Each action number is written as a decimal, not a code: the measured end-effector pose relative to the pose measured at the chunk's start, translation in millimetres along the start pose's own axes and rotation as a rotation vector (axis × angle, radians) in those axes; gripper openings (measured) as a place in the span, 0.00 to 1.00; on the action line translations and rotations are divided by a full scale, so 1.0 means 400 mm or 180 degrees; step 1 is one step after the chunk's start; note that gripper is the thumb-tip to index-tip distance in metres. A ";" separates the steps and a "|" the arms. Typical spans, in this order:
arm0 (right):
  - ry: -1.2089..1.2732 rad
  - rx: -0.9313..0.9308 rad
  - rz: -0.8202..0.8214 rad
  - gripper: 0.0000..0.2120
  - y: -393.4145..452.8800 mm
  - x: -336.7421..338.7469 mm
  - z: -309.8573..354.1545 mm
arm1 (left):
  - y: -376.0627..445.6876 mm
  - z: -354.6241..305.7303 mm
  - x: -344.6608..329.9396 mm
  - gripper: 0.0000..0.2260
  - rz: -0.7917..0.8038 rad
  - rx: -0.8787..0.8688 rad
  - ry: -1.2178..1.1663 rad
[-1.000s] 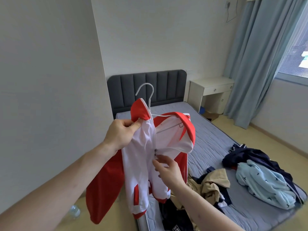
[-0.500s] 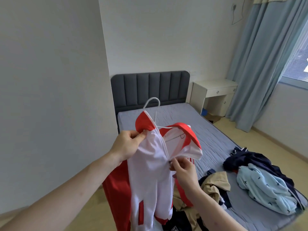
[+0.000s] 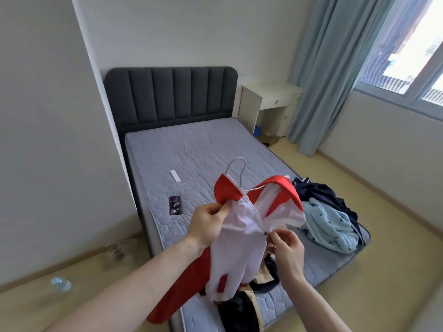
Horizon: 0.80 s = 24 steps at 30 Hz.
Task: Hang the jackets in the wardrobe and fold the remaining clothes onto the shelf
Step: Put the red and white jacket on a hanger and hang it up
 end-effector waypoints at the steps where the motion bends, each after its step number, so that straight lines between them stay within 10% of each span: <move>1: 0.0000 0.0049 -0.0045 0.02 0.013 0.013 0.008 | 0.006 0.010 -0.019 0.25 0.0021 0.0045 -0.0129; 10: -0.0650 -0.0021 0.0053 0.04 0.204 -0.001 -0.122 | 0.123 0.261 -0.155 0.14 -0.0370 0.1124 -0.0801; 24: -0.1658 -0.1284 0.0878 0.03 0.482 -0.067 -1.024 | 0.292 1.281 -0.309 0.15 -0.0875 0.2619 0.0455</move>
Point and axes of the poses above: each hand's wrist, its own y-axis towards the middle knuckle, its own x-axis out of the back of the hand, z = x × y, the point moved 1 cm from there along y, towards the middle knuckle, and after that the axes turned 13 degrees about y, right-handed, at the moved point
